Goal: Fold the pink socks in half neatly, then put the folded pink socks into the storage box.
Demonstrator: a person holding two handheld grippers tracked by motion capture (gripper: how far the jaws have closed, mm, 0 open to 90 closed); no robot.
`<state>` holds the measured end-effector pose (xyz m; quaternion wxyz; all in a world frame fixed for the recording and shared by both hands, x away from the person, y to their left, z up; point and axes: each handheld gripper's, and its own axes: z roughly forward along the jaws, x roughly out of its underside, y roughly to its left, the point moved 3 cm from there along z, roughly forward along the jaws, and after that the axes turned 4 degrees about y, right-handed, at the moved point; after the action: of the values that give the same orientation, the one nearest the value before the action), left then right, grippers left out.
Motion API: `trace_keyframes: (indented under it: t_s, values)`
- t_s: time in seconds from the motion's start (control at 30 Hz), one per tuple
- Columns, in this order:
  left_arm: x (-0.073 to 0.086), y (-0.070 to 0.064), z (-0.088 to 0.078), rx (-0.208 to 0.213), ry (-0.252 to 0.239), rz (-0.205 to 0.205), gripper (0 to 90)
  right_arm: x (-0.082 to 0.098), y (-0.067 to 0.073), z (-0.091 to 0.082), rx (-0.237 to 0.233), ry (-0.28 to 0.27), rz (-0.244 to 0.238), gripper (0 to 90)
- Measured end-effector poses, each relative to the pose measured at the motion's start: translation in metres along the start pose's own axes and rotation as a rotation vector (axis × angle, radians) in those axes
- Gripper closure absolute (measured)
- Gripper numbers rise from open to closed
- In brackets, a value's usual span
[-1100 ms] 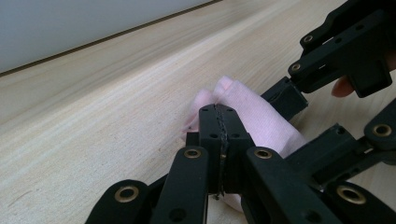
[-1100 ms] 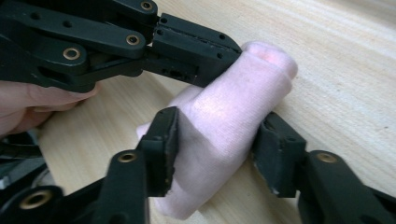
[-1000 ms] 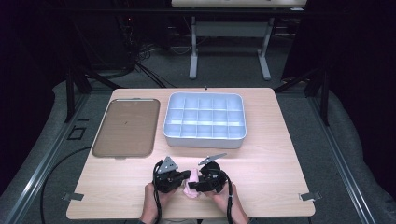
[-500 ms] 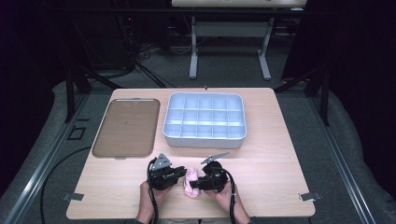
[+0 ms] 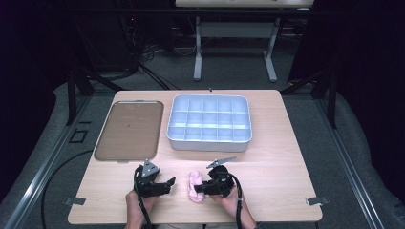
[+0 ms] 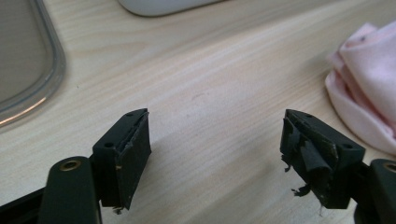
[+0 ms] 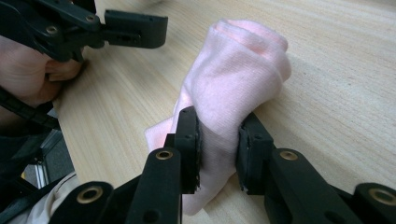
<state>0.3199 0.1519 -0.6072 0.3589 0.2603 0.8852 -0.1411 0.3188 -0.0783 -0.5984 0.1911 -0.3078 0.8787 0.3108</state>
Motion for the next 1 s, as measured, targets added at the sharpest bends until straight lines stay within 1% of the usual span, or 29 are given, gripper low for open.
trace_keyframes:
  t_s: [0.07, 0.13, 0.23, 0.27, 0.43, 0.53, 0.57, 0.7, 0.87, 0.93, 1.0]
  values:
    - [-0.0005, -0.0019, 0.0027, -0.008, 0.019, 0.020, 21.8, -0.0003, 0.0001, 0.0001, 0.000, 0.001, -0.002, 73.4]
    - [-0.0009, -0.0030, 0.0036, -0.010, 0.022, 0.024, 20.4, -0.0005, -0.0007, -0.0005, 0.000, 0.010, -0.012, 73.3]
    - [-0.0002, -0.0052, 0.0045, -0.033, 0.023, 0.041, 20.2, -0.0005, -0.0006, 0.0000, -0.005, 0.004, -0.006, 73.2]
    - [-0.0002, -0.0053, 0.0047, -0.039, 0.026, 0.049, 20.1, -0.0007, -0.0007, -0.0004, -0.001, 0.011, -0.014, 73.2]
    - [-0.0003, -0.0054, 0.0055, -0.038, 0.025, 0.051, 18.8, -0.0009, -0.0004, 0.0003, -0.009, 0.002, -0.008, 73.2]
    - [-0.0002, -0.0056, 0.0057, -0.043, 0.024, 0.050, 18.4, -0.0002, -0.0010, -0.0004, -0.002, 0.008, -0.017, 73.3]
    - [-0.0002, -0.0057, 0.0058, -0.044, 0.023, 0.048, 18.3, -0.0001, -0.0003, -0.0001, -0.004, 0.002, -0.014, 73.3]
    - [-0.0002, -0.0058, 0.0058, -0.049, 0.023, 0.044, 18.3, -0.0005, 0.0021, -0.0008, 0.016, 0.009, -0.038, 74.0]
    - [-0.0002, -0.0059, 0.0058, -0.050, 0.023, 0.043, 18.2, 0.0010, 0.0004, -0.0006, -0.005, -0.013, -0.026, 74.4]
    - [-0.0002, -0.0060, 0.0059, -0.050, 0.023, 0.043, 18.2, 0.0010, 0.0003, -0.0008, -0.008, -0.014, -0.028, 74.5]
    - [-0.0003, -0.0059, 0.0059, -0.051, 0.022, 0.044, 18.2, 0.0017, 0.0019, -0.0016, 0.002, -0.024, -0.044, 74.7]
